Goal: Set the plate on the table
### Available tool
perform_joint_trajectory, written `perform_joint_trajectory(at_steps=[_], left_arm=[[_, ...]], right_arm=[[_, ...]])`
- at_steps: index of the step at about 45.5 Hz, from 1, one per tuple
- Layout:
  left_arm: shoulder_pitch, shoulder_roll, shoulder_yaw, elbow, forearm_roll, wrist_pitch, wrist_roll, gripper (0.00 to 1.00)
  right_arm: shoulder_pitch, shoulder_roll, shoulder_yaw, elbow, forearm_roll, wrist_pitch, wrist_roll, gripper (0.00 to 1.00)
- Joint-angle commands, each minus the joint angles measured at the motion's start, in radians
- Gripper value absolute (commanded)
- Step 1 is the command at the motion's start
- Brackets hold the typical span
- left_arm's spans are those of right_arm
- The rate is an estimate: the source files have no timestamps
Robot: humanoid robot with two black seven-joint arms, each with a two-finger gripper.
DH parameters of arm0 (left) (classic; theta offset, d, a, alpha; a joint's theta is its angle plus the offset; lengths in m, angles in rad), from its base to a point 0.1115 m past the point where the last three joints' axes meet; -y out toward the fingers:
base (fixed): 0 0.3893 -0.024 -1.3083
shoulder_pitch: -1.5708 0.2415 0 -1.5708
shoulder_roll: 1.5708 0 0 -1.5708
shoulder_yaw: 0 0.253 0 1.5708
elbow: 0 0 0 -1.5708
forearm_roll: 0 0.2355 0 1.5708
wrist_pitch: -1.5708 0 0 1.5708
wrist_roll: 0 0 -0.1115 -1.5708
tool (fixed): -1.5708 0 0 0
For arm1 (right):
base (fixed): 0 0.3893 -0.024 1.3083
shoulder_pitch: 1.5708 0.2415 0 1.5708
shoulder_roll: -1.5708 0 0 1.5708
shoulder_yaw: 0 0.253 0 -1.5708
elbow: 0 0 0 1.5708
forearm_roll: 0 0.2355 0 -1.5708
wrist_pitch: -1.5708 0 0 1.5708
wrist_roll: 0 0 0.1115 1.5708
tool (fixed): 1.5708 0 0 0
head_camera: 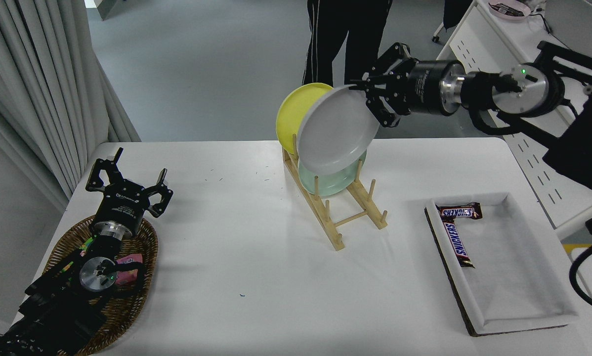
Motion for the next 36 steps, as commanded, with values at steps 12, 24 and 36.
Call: perform_joint_trajectory(at_steps=[12,24,36], left_arm=[[0.000,0.000,0.000,0.000,0.000,0.000,0.000,1.00],[0.000,0.000,0.000,0.000,0.000,0.000,0.000,1.00],[0.000,0.000,0.000,0.000,0.000,0.000,0.001,1.00]], right_arm=[[0.095,-0.012,0.079,0.077,0.218,-0.206,-0.014,0.00],[0.040,-0.014,0.102,0.216,0.286,-0.361,-0.014,0.00],[-0.109,-0.048,0.137,0.361,0.315,-0.478,-0.014,0.00]])
